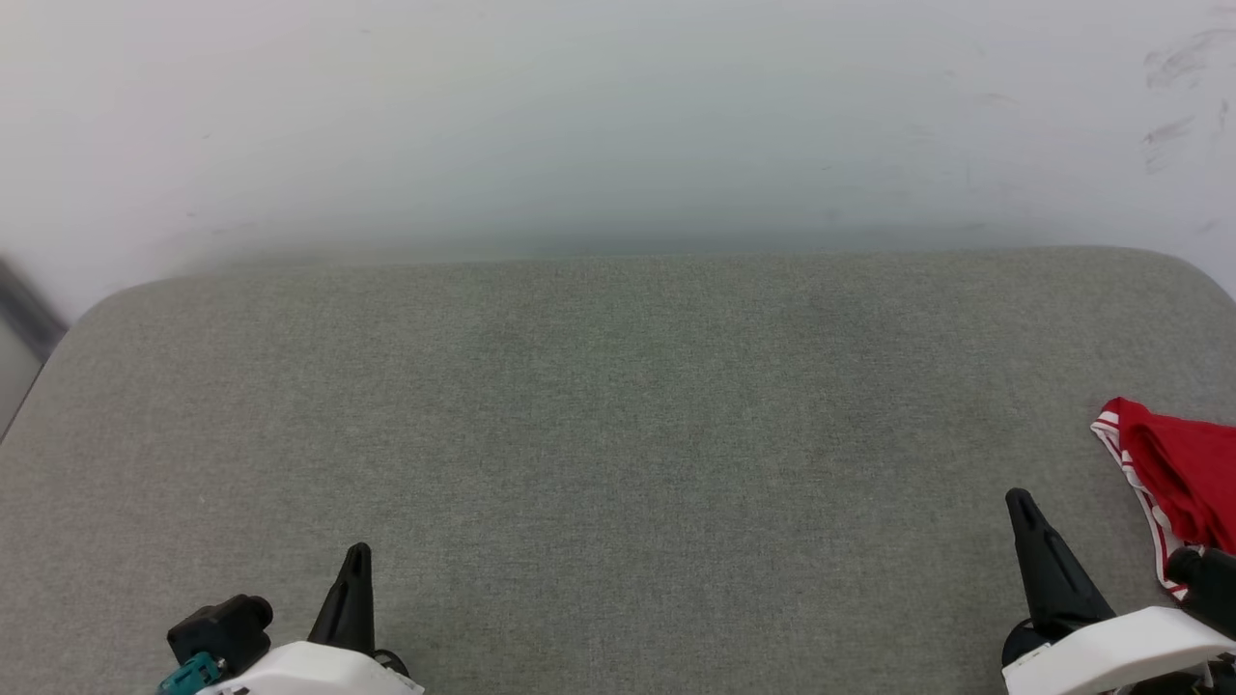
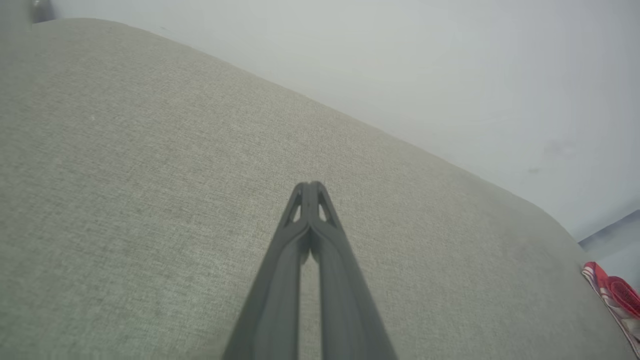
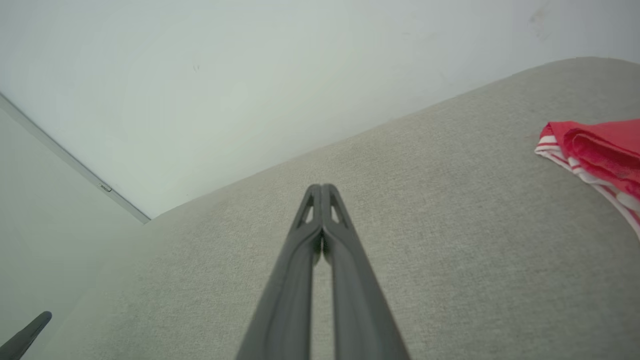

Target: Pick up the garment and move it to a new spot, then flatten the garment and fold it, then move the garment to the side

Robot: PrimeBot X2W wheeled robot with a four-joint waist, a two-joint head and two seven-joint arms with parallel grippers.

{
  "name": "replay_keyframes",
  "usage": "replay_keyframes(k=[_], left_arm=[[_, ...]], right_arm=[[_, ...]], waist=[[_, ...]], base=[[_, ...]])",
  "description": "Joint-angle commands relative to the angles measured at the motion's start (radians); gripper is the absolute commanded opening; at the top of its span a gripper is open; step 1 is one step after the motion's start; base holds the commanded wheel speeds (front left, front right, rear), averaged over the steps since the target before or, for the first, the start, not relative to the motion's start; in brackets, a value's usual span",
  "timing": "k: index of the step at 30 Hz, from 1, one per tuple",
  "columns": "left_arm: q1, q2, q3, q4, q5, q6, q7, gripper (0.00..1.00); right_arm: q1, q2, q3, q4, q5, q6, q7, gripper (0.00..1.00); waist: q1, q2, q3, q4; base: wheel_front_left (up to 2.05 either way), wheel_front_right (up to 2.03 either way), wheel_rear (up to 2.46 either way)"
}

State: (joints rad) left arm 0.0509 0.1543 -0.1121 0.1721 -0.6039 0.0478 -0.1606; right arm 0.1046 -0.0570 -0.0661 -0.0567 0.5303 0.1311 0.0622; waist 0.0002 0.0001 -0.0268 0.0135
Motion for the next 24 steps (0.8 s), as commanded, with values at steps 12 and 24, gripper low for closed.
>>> replay_keyframes(k=[12,24], left_arm=[[-0.054,-0.015,0.048,0.005,-0.196,-0.037,0.051,0.00],[-0.075,-0.030,0.080,0.017,-0.347,-0.064,0.091,0.00]], right_arm=[[-0.064,-0.009,-0.004,0.047,0.217,0.000,0.004,0.00],[-0.092,-0.010,-0.008,0.094,0.380,0.000,0.008,0.00]], waist=[[-0.0001,-0.0001,0.004,-0.002],[-0.0001,-0.0001,0.007,-0.003]], base=[[0.00,0.00,0.00],[0.00,0.00,0.00]])
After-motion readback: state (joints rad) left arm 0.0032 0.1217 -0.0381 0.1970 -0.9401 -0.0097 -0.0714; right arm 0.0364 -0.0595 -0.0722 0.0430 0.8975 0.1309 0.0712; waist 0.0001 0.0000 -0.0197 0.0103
